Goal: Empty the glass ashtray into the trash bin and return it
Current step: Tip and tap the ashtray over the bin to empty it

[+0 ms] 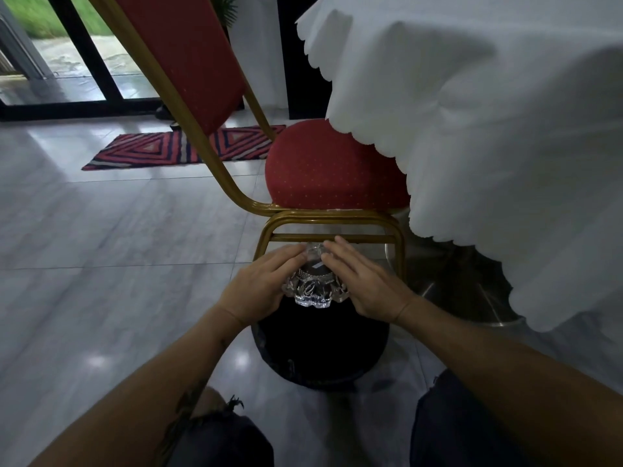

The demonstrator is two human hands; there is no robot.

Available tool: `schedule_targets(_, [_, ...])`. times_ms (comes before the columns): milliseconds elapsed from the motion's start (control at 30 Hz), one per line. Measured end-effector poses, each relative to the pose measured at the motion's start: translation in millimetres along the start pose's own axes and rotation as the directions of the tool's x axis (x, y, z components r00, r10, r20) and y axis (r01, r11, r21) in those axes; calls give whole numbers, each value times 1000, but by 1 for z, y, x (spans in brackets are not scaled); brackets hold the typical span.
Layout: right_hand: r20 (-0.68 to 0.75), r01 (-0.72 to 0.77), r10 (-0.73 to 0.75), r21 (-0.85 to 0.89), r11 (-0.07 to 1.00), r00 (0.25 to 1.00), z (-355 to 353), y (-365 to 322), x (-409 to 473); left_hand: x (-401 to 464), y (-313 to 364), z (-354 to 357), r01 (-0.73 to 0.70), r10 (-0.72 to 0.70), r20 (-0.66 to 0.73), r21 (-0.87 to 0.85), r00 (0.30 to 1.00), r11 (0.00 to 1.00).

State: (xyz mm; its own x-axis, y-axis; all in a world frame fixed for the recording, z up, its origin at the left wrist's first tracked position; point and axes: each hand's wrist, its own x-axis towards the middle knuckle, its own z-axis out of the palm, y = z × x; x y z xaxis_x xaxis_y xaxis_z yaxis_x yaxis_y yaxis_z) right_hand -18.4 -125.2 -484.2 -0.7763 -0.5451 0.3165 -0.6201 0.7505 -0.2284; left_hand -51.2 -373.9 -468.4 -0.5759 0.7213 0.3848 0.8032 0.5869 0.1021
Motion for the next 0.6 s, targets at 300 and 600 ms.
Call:
schedule_targets(300, [3, 61, -61, -31, 998, 998, -8, -1, 5, 0, -1, -6, -63, 65, -26, 65, 998, 996])
schedule_targets(600, [-27, 67, -68, -60, 996, 997, -10, 5, 4, 4, 1, -3, -59, 62, -47, 49, 997, 997])
